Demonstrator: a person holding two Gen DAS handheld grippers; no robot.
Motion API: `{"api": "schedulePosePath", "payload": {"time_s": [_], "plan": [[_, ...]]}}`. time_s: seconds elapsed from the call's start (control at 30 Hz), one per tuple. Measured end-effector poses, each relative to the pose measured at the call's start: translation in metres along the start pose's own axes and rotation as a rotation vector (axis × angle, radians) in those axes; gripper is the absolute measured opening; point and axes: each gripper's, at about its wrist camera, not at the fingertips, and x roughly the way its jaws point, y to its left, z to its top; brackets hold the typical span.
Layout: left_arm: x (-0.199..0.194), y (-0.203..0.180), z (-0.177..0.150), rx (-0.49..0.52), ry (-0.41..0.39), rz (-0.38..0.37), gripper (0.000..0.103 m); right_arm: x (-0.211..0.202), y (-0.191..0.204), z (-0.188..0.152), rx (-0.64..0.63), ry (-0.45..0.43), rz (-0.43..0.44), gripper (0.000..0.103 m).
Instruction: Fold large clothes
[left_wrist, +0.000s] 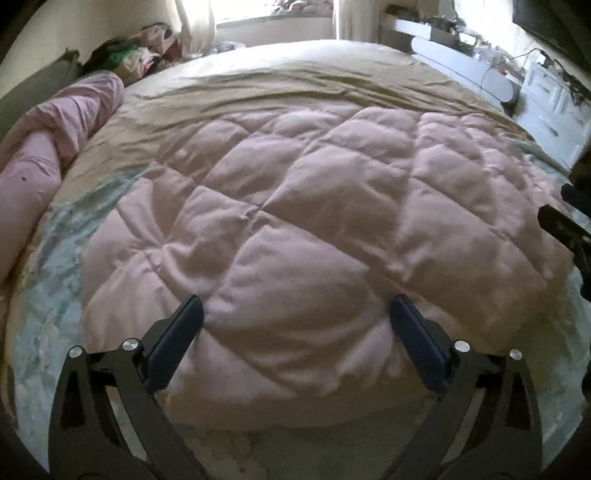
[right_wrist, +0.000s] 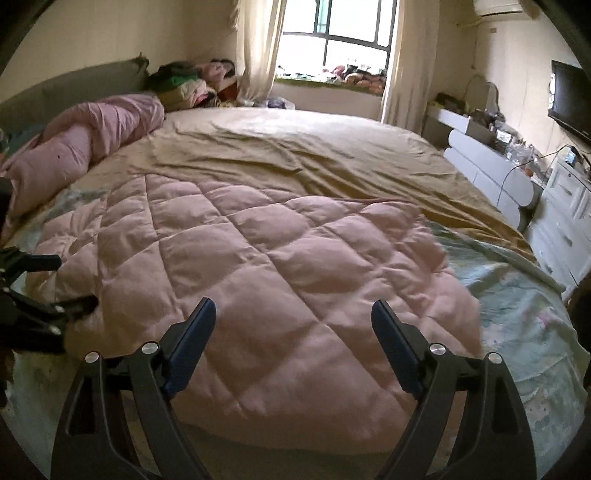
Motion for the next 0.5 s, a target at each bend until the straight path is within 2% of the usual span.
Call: {"api": "schedulePosePath", "payload": {"time_s": [0.07,0.13,0.27,0.3,0.5], "plan": [[0.015,0.01,0.003,-0.057,0.039,-0.051,0.095,0.017,0.007,0.006,-0.015,0.04,0.004,0.085],[0.024,0.016,0.004,-0.067,0.049,-0.077,0.095,0.037,0.006,0.01,0.007,0.098,-0.001,0.085],[0.032,0.018,0.005,-0.033,0.041,-0.093,0.095,0.071,-0.012,0.012,0.136,0.193,0.048,0.095],[0.034,0.02,0.004,-0.038,0.039,-0.102,0.095,0.082,-0.013,0.013,0.148,0.225,0.053,0.096],[0.043,0.016,0.004,-0.042,0.014,-0.102,0.095,0.11,-0.009,0.013,0.149,0.283,0.035,0.099]]}}
